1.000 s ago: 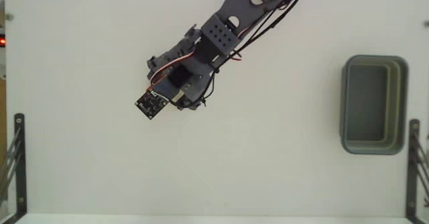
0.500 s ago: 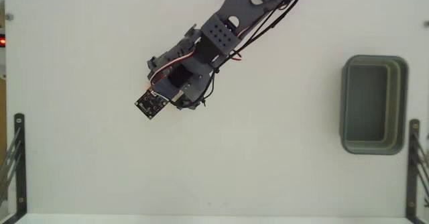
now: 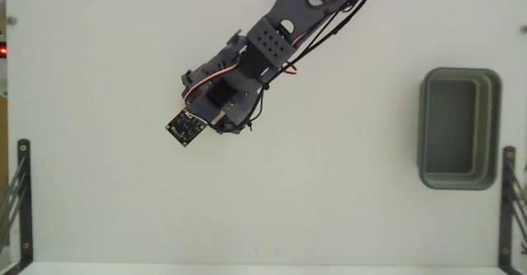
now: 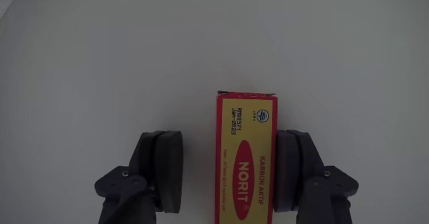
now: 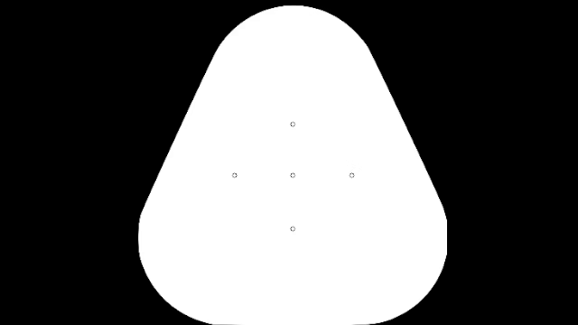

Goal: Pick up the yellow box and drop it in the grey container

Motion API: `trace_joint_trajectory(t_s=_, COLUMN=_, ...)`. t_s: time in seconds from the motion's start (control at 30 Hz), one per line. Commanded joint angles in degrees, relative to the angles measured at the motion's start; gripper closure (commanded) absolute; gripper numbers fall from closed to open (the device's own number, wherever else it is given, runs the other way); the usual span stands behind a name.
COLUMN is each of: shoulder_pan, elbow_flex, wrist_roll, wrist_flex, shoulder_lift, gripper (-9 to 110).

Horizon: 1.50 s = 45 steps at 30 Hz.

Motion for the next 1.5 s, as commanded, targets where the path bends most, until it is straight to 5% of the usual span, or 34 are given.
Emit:
trace_joint_trajectory(t_s=0.0, shoulder_pan=0.46, elbow_flex=-0.80, wrist_roll=0.00, wrist_flex=0.96, shoulder_lift=2.28, gripper=26)
trace_joint_trajectory(t_s=1.47, shoulder_pan=0.46, elbow_flex=-0.80, wrist_roll=0.00, wrist_flex=0.96, shoulder_lift=2.28, gripper=37)
